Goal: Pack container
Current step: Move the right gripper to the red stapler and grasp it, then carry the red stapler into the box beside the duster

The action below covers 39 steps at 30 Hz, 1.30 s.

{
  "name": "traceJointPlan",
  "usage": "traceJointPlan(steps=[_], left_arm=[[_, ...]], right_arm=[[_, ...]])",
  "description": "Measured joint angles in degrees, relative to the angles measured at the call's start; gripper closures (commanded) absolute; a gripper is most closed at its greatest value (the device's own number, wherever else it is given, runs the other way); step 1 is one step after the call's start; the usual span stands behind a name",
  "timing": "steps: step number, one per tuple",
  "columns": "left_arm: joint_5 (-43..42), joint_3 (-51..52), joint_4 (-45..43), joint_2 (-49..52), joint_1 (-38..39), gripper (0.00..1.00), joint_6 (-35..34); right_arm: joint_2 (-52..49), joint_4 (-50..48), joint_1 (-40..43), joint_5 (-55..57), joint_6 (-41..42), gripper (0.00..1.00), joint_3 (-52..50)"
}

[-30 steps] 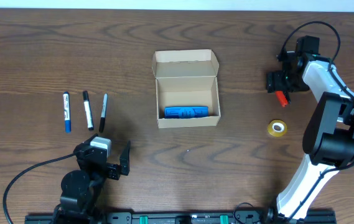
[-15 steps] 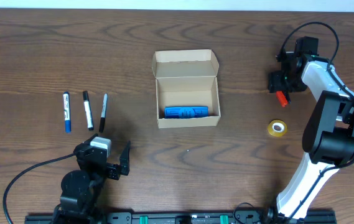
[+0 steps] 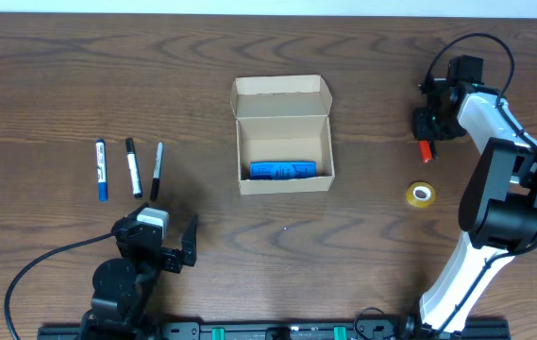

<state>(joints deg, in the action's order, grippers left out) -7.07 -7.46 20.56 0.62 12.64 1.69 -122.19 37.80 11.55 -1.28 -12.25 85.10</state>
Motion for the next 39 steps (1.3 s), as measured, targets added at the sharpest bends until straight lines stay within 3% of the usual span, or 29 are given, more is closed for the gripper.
traceJointPlan(steps=[8, 19, 26, 33, 39], left_arm=[[0.0, 0.0, 0.0, 0.0, 0.0, 0.05, 0.0], [0.0, 0.0, 0.0, 0.0, 0.0, 0.05, 0.0], [0.0, 0.0, 0.0, 0.0, 0.0, 0.05, 0.0], [0.0, 0.0, 0.0, 0.0, 0.0, 0.05, 0.0], [0.0, 0.0, 0.0, 0.0, 0.0, 0.05, 0.0]], right_arm=[[0.0, 0.8, -0.1, 0.2, 1.2, 0.99, 0.3], [0.3, 7.5, -2.9, -0.3, 1.5, 0.99, 8.5], [5.8, 8.0, -8.7, -3.1, 0.8, 0.99, 14.1], [13.2, 7.6, -17.7, -6.2, -4.8, 0.99, 15.6], [13.8, 8.4, -27.4, -8.7, -12.9, 0.99, 15.8]])
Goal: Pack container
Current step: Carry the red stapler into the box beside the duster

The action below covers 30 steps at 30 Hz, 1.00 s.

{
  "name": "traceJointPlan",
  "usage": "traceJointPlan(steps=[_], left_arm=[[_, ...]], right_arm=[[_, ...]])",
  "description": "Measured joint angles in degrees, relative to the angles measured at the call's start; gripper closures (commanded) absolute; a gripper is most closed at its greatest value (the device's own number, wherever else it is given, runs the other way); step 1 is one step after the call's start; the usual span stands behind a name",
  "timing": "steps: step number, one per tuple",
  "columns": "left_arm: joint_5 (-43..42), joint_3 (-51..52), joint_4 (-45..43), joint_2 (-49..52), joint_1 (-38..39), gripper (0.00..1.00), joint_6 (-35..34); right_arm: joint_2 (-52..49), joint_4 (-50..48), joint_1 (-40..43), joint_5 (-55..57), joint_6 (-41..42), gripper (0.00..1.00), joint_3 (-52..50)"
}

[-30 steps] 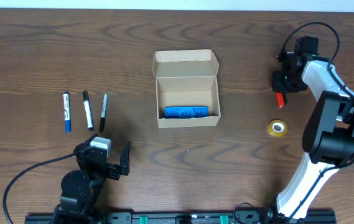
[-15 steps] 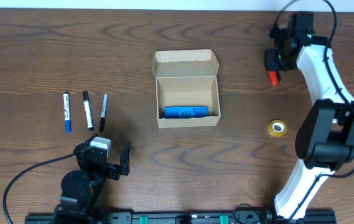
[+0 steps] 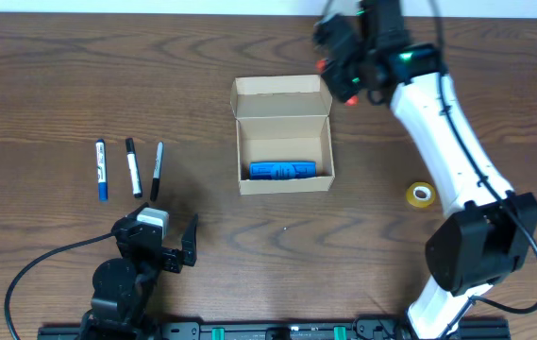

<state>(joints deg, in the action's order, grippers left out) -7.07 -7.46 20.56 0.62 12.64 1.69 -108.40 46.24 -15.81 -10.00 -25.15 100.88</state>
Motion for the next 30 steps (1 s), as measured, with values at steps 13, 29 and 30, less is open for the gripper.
traceJointPlan(steps=[13, 29, 30], left_arm=[[0.0, 0.0, 0.0, 0.0, 0.0, 0.05, 0.0], [0.0, 0.0, 0.0, 0.0, 0.0, 0.05, 0.0], [0.0, 0.0, 0.0, 0.0, 0.0, 0.04, 0.0]], right_arm=[[-1.3, 3.5, -10.0, -7.7, -22.1, 0.99, 0.0], [-10.0, 5.6, -14.5, -8.5, -25.5, 0.99, 0.0], [-10.1, 5.7, -14.5, -8.5, -25.5, 0.99, 0.0]])
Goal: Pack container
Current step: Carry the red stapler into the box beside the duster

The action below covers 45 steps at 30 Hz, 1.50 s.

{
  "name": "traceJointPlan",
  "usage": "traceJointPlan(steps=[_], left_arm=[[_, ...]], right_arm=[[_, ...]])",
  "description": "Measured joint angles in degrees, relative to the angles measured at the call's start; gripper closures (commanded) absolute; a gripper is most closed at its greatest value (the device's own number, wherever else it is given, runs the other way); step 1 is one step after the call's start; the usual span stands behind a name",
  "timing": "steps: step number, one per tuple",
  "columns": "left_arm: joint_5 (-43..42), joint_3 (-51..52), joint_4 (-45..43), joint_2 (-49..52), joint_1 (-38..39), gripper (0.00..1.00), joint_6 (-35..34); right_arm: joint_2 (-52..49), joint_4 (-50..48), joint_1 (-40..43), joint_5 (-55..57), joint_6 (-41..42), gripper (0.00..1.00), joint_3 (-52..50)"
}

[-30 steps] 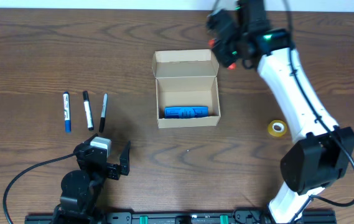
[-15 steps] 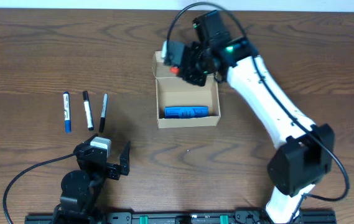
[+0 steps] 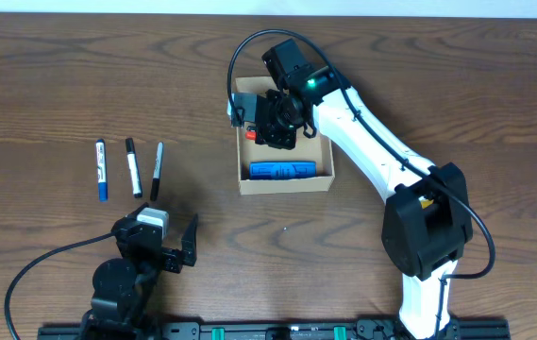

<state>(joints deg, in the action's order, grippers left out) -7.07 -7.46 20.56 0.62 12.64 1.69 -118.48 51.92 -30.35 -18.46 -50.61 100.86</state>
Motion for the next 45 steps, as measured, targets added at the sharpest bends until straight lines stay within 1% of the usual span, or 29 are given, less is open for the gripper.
traceJointPlan(steps=[6, 13, 18, 21, 22, 24, 27, 29, 34, 45], left_arm=[[0.0, 0.0, 0.0, 0.0, 0.0, 0.05, 0.0], [0.0, 0.0, 0.0, 0.0, 0.0, 0.04, 0.0], [0.0, 0.0, 0.0, 0.0, 0.0, 0.04, 0.0], [0.0, 0.0, 0.0, 0.0, 0.0, 0.05, 0.0], [0.0, 0.0, 0.0, 0.0, 0.0, 0.04, 0.0], [0.0, 0.0, 0.0, 0.0, 0.0, 0.05, 0.0], [0.0, 0.0, 0.0, 0.0, 0.0, 0.04, 0.0], [0.0, 0.0, 0.0, 0.0, 0.0, 0.05, 0.0], [0.0, 0.0, 0.0, 0.0, 0.0, 0.05, 0.0], [0.0, 0.0, 0.0, 0.0, 0.0, 0.05, 0.0]], right_arm=[[-0.6, 0.1, 0.0, 0.0, -1.0, 0.99, 0.0], [-4.5, 0.1, 0.0, 0.0, -3.1, 0.99, 0.0], [-5.4, -0.4, 0.0, 0.0, -4.4, 0.99, 0.0], [-5.6, -0.6, 0.0, 0.0, -4.9, 0.96, 0.0], [-5.7, -0.7, 0.0, 0.0, -5.0, 0.95, 0.0], [-6.3, -0.9, 0.0, 0.0, -5.2, 0.87, 0.0], [-7.2, -1.3, 0.0, 0.0, -5.4, 0.79, 0.0], [-7.7, -1.8, 0.0, 0.0, -5.4, 0.76, 0.0], [-7.7, -2.1, 0.0, 0.0, -5.6, 0.62, 0.0], [-7.7, -2.1, 0.0, 0.0, -5.7, 0.58, 0.0]])
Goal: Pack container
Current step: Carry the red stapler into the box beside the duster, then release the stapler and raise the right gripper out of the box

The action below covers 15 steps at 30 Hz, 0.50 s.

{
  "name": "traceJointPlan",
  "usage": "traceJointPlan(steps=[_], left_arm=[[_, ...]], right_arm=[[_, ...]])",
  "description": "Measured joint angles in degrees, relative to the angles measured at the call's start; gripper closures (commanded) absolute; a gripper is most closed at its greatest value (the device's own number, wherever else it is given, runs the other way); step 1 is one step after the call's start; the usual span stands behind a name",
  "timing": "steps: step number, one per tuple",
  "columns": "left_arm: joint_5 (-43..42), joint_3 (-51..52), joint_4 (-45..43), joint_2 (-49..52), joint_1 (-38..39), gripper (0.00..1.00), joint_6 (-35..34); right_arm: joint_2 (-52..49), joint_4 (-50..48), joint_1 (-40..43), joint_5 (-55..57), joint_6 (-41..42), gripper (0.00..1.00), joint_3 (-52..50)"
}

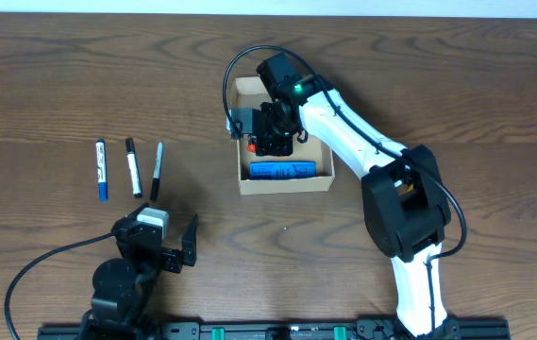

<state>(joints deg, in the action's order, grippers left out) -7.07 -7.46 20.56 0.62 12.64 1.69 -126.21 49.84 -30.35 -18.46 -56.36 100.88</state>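
Observation:
The open cardboard box (317, 181) sits mid-table with its lid folded back. A blue tube-like item (283, 170) lies along the box's front wall. My right gripper (260, 144) reaches down into the box's left half, shut on a small red object (252, 147) that shows at its tip, just above the blue item. My left gripper (185, 246) rests at the front left of the table, jaws apart and holding nothing.
Three markers lie side by side on the left: a blue one (101, 170) and two black ones (133, 167) (157, 170). The right arm stretches from the front right across to the box, covering the table beside it.
My right gripper has shifted slightly toward the front and left inside the box, and the red object now sits lower, close to the blue item. The left arm has not moved.
My right gripper was first at the far right of the table, shut on the red object, with a yellow tape roll nearby. Then it was beside the box's back right corner, then over the box interior. Now it is deeper in the box's left half.

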Motion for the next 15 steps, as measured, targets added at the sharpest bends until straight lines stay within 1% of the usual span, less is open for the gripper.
traceJointPlan(steps=[2, 3, 4, 5, 10, 15], left_arm=[[0.0, 0.0, 0.0, 0.0, 0.0, 0.05, 0.0], [0.0, 0.0, 0.0, 0.0, 0.0, 0.05, 0.0], [0.0, 0.0, 0.0, 0.0, 0.0, 0.05, 0.0], [0.0, 0.0, 0.0, 0.0, 0.0, 0.05, 0.0], [0.0, 0.0, 0.0, 0.0, 0.0, 0.05, 0.0], [0.0, 0.0, 0.0, 0.0, 0.0, 0.04, 0.0]], right_arm=[[0.0, 0.0, 0.0, 0.0, 0.0, 0.56, 0.0], [0.0, 0.0, 0.0, 0.0, 0.0, 0.53, 0.0], [0.0, 0.0, 0.0, 0.0, 0.0, 0.45, 0.0], [0.0, 0.0, 0.0, 0.0, 0.3, 0.43, 0.0], [0.0, 0.0, 0.0, 0.0, 0.0, 0.41, 0.0], [0.0, 0.0, 0.0, 0.0, 0.1, 0.43, 0.0]])
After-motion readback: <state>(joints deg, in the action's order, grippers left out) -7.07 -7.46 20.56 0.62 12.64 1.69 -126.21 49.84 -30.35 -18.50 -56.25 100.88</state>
